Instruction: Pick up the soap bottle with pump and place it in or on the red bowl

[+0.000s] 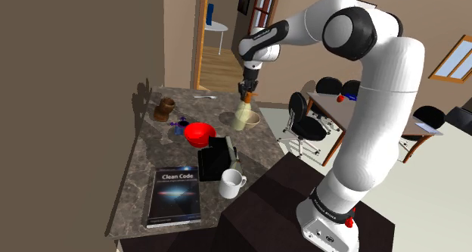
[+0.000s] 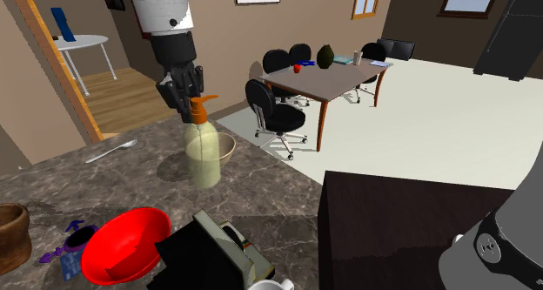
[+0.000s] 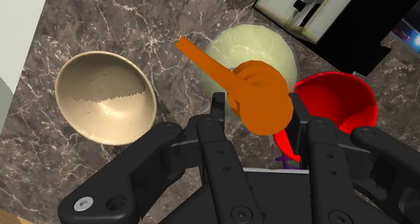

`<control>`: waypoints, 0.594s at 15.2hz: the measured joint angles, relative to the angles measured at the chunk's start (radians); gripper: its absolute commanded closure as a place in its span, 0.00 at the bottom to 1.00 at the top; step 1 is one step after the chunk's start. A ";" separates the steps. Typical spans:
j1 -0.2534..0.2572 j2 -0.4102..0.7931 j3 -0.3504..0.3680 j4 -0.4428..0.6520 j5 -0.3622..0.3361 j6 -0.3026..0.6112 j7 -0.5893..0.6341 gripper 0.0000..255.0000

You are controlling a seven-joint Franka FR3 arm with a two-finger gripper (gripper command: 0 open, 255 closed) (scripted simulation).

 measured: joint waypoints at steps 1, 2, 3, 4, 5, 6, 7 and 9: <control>0.000 -0.005 -0.001 0.007 -0.002 -0.012 0.002 1.00; 0.002 -0.012 -0.001 0.007 -0.004 -0.019 0.003 1.00; 0.007 -0.011 0.002 0.021 -0.004 -0.031 0.014 1.00; 0.014 -0.005 0.006 0.040 -0.004 -0.044 0.026 1.00; 0.022 0.006 0.012 0.070 -0.003 -0.063 0.040 1.00; 0.034 0.011 0.018 0.084 -0.003 -0.071 0.058 1.00; 0.043 0.018 0.024 0.119 -0.004 -0.098 0.076 1.00; 0.064 0.044 0.036 0.185 -0.002 -0.137 0.112 1.00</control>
